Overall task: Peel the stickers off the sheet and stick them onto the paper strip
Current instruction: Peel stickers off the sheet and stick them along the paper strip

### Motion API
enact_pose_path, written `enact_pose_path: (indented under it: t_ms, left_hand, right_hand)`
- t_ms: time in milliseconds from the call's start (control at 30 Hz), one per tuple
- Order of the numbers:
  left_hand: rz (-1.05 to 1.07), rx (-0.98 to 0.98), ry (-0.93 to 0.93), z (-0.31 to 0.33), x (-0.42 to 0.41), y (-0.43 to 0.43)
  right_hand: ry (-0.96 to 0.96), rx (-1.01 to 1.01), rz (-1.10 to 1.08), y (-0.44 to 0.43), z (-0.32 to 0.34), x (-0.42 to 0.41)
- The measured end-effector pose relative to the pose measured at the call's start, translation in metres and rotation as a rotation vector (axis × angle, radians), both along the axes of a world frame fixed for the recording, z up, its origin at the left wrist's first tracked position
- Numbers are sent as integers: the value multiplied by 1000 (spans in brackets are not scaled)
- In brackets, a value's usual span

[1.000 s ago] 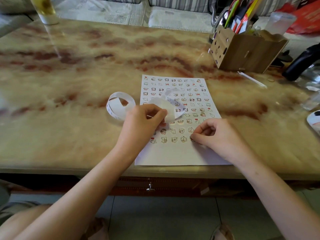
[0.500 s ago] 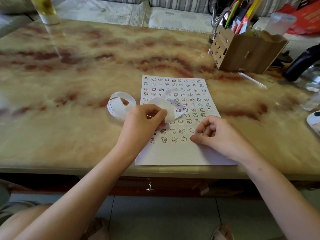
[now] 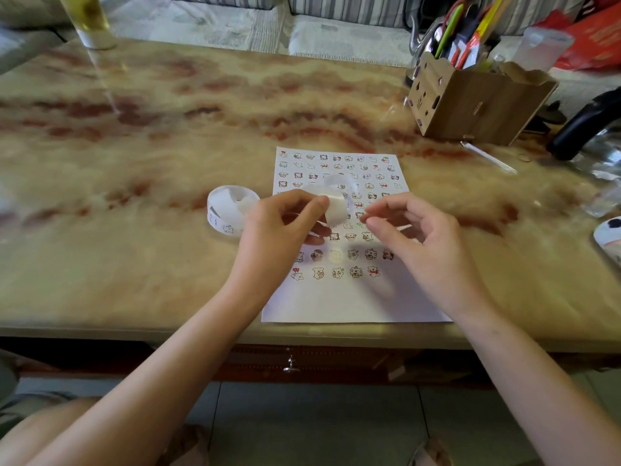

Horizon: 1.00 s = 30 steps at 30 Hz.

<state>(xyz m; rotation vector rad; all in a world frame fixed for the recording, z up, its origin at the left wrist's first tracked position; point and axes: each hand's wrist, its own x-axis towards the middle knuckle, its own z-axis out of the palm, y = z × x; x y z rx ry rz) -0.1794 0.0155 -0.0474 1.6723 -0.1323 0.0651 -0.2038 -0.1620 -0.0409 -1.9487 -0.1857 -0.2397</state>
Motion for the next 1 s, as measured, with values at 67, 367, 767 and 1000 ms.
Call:
enact_pose_path:
  t_ms: [67, 367, 767, 1000]
  left_hand:
    - [-19, -40, 4, 1, 0, -1]
    - [-74, -119, 46, 1, -1, -3]
    - [-123, -81, 90, 2, -2, -2]
    - [-137, -92, 111, 2, 0, -1]
  right_hand:
    - [-39, 31, 50, 6, 2, -1]
    - [-105, -10, 30, 13, -1, 1]
    - [-139, -23, -20, 15, -4, 3]
    - [-149, -53, -24, 15, -5, 3]
